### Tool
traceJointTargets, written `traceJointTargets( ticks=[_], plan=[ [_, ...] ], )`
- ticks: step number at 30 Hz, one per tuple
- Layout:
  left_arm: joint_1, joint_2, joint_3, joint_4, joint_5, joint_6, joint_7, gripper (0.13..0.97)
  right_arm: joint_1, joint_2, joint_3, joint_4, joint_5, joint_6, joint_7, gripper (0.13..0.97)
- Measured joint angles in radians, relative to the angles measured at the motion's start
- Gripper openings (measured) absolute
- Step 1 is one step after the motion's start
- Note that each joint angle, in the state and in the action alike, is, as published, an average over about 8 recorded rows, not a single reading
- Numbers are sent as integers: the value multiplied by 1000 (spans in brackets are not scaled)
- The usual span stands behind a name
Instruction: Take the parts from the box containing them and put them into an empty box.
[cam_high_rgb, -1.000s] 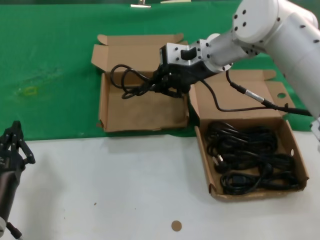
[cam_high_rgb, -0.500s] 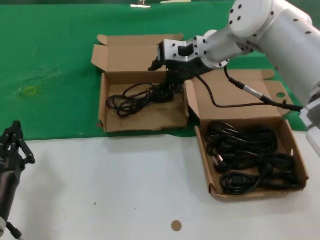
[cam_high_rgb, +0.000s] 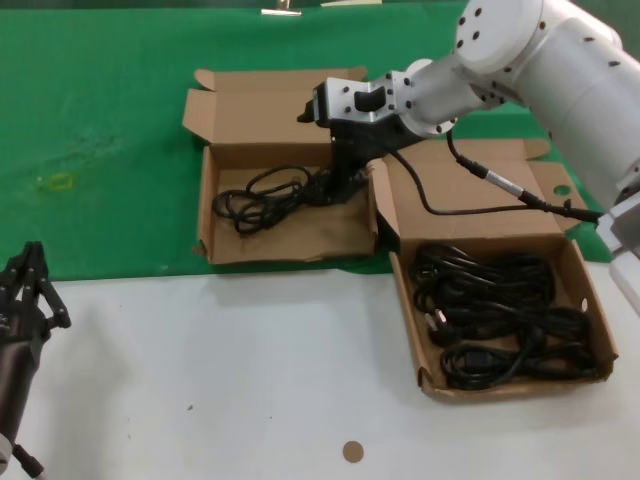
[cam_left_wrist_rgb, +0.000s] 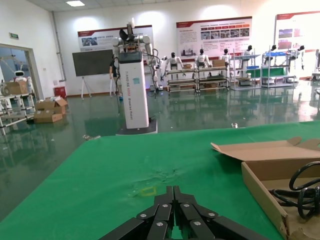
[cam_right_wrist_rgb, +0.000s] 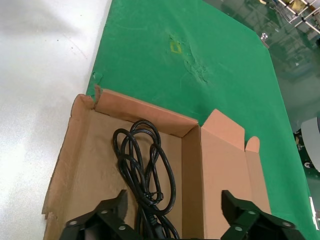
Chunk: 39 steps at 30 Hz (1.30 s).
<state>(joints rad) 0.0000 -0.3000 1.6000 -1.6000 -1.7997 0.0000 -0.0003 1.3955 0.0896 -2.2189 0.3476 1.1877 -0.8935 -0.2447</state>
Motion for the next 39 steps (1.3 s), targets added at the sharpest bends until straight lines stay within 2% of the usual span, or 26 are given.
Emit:
traceJointTargets(
  ticks=[2, 10, 14, 19, 22, 26, 34, 35, 39],
  plan=[
    [0, 0, 0, 0, 0, 0, 0, 149, -4, 1, 2, 3, 2, 2, 0, 527],
    [0, 0, 0, 0, 0, 0, 0, 190, -81, 12, 36, 72, 35, 52, 14, 738],
    [0, 0, 0, 0, 0, 0, 0, 214, -146, 22, 65, 131, 64, 94, 26, 792],
    [0, 0, 0, 0, 0, 0, 0, 300, -237, 36, 105, 212, 103, 151, 41, 883],
    [0, 0, 0, 0, 0, 0, 0, 351, -292, 44, 129, 262, 128, 187, 51, 901],
    [0, 0, 0, 0, 0, 0, 0, 351, -367, 55, 163, 329, 161, 234, 64, 938],
    [0, 0, 0, 0, 0, 0, 0, 560, -515, 78, 229, 462, 226, 330, 90, 958],
    [0, 0, 0, 0, 0, 0, 0, 560, -534, 81, 237, 479, 234, 342, 94, 960],
    [0, 0, 0, 0, 0, 0, 0, 663, -608, 92, 270, 546, 267, 389, 107, 964]
  ],
)
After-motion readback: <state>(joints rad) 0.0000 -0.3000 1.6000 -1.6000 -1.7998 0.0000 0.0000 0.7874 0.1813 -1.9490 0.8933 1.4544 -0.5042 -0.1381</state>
